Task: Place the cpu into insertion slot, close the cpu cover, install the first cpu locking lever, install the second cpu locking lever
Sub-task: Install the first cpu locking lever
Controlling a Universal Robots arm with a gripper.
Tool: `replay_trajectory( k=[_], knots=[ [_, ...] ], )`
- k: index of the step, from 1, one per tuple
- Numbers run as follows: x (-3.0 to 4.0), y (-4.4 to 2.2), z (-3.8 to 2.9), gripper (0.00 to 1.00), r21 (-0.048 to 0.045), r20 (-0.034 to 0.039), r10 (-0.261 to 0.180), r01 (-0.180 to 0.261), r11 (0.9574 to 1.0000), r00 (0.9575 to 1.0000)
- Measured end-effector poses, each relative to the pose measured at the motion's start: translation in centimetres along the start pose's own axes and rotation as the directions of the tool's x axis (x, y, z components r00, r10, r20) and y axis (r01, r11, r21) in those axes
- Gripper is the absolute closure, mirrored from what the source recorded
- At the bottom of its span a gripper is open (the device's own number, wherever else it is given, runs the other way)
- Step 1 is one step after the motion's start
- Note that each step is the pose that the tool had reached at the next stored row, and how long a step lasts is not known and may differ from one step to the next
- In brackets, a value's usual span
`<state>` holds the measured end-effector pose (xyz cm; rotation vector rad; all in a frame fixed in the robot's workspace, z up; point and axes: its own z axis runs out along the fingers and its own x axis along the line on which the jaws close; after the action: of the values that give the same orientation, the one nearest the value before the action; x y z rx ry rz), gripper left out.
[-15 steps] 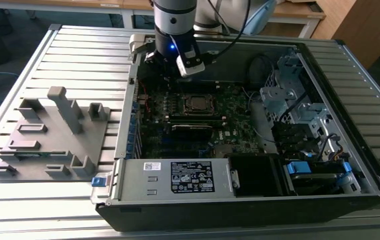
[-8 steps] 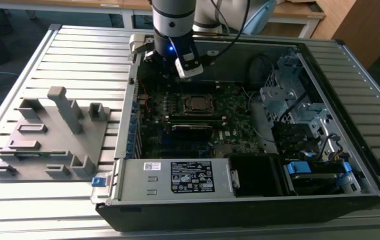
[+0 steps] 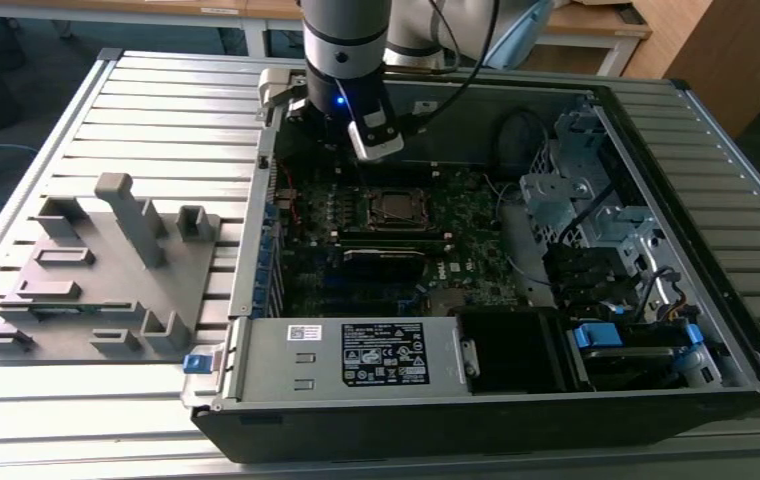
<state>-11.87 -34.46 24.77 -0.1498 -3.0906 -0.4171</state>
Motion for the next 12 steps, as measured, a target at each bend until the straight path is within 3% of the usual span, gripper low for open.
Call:
replay_trajectory(
  k=[3, 4, 7, 12],
  knots=[
    [0.0, -0.05, 0.02, 0.9, -0.0237, -0.0023, 0.0, 0.0, 0.9997, 1.0],
    [0.0, -0.05, 0.03, 0.9, -0.0261, -0.0025, 0.0, 0.0, 0.9997, 1.0],
    [-0.17, -0.04, 0.06, 0.9, -0.0262, -0.0026, 0.0, 0.0, 0.9997, 1.0],
    [-1.09, 0.03, 0.09, 0.9, -0.0262, -0.0025, 0.0, 0.0, 0.9997, 1.0]
  ],
)
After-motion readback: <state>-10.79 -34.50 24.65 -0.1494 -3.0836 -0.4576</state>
